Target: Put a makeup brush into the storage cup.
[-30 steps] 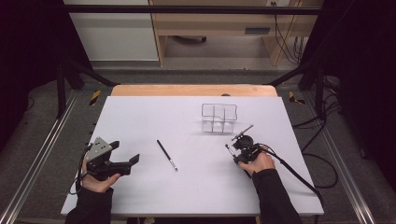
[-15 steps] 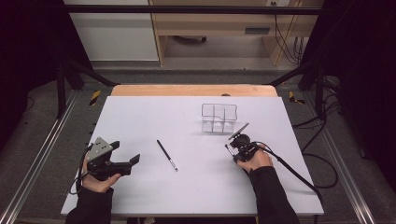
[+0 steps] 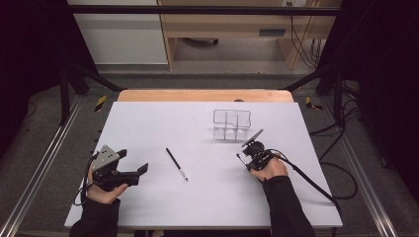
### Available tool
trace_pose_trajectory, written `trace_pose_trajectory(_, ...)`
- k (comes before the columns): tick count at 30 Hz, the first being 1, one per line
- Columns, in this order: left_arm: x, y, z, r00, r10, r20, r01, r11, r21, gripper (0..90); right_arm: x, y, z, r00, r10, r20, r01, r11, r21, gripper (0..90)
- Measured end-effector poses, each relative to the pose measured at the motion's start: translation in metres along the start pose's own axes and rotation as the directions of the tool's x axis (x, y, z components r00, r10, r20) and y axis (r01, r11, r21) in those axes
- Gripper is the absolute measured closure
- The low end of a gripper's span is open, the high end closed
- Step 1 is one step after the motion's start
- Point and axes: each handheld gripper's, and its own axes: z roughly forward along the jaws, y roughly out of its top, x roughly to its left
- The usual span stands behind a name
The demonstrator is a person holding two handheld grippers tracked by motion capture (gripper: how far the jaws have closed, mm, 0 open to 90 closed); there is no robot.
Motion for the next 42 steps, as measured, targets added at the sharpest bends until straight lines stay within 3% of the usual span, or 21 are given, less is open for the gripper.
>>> trace_pose_trajectory(12,0.000,0.000,-0.001,1.0000,0.002,-0.001,-0.002,1.0000,-0.002,7.5,0.002,-0.008,-0.020,0.9999,-0.006,-0.015,0.004,0.994,-0.105,84.1)
trace_pose_trajectory(20,-0.001,0.000,0.000,1.0000,0.002,-0.001,-0.002,1.0000,0.000,7.5,0.000,-0.015,-0.041,0.9995,0.011,-0.031,-0.018,0.970,-0.242,84.1)
trace_pose_trajectory(33,-0.001,0.000,0.000,1.0000,0.001,-0.002,-0.001,1.0000,0.000,7.5,0.000,-0.024,-0.057,0.9991,0.025,-0.035,-0.037,0.910,-0.412,84.1)
trace_pose_trajectory(34,-0.001,0.000,0.000,1.0000,0.001,-0.001,-0.001,1.0000,0.001,7.5,0.000,-0.025,-0.058,0.9989,0.027,-0.039,-0.041,0.904,-0.425,84.0)
trace_pose_trajectory(35,-0.001,0.000,0.000,1.0000,0.001,-0.001,-0.001,1.0000,0.001,7.5,0.000,-0.026,-0.061,0.9988,0.033,-0.037,-0.046,0.890,-0.454,84.0)
trace_pose_trajectory(36,-0.001,0.000,0.000,1.0000,0.002,-0.001,-0.002,1.0000,0.002,7.5,0.000,-0.026,-0.061,0.9988,0.033,-0.037,-0.046,0.890,-0.454,84.0)
trace_pose_trajectory(37,-0.001,0.000,0.000,1.0000,0.002,-0.002,-0.002,1.0000,0.002,7.5,0.000,-0.026,-0.062,0.9986,0.039,-0.036,-0.052,0.883,-0.467,84.0)
trace_pose_trajectory(42,0.000,-0.001,0.000,1.0000,-0.001,-0.003,0.001,1.0000,0.000,7.5,-0.002,-0.029,-0.069,0.9967,0.065,-0.049,-0.081,0.839,-0.539,84.0)
